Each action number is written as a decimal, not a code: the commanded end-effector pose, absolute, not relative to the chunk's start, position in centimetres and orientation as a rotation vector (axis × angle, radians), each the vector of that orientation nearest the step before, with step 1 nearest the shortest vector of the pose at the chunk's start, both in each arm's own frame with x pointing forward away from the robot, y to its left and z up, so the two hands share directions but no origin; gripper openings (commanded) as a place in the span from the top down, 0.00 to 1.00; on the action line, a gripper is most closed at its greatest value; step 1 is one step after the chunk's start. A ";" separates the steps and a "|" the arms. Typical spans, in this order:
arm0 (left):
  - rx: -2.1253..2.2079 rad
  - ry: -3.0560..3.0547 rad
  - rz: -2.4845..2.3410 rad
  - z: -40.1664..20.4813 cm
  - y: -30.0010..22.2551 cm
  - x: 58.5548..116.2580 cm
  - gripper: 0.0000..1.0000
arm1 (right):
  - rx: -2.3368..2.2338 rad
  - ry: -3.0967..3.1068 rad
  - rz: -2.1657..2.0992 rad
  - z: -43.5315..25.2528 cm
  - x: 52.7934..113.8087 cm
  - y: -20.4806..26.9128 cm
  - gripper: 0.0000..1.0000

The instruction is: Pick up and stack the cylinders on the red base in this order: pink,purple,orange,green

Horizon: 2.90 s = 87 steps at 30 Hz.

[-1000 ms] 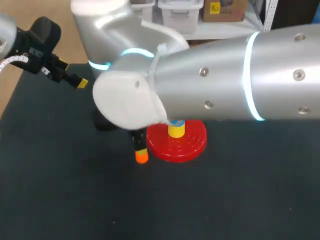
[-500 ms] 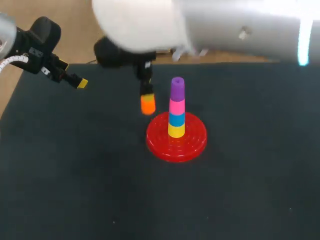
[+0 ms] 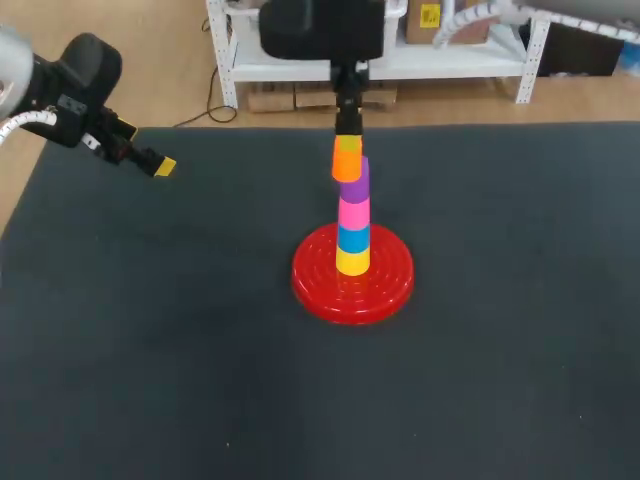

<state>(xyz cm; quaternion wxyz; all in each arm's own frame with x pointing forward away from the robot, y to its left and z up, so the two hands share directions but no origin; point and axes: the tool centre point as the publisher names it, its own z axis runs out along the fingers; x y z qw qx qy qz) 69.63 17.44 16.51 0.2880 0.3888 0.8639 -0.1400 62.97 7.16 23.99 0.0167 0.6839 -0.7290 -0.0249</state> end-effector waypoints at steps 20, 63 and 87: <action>1.038 2.309 -0.372 16.5 17.4 69.6 0.00 | 2.086 -2.281 -0.052 23.9 65.7 7.2 1.00; 1.038 2.309 -0.372 16.5 17.4 69.6 0.00 | 2.099 -2.373 -0.117 25.1 65.6 6.4 0.00; 1.038 2.309 -0.372 16.5 17.4 69.6 0.00 | 1.521 -2.659 -0.319 12.4 76.1 1.2 0.00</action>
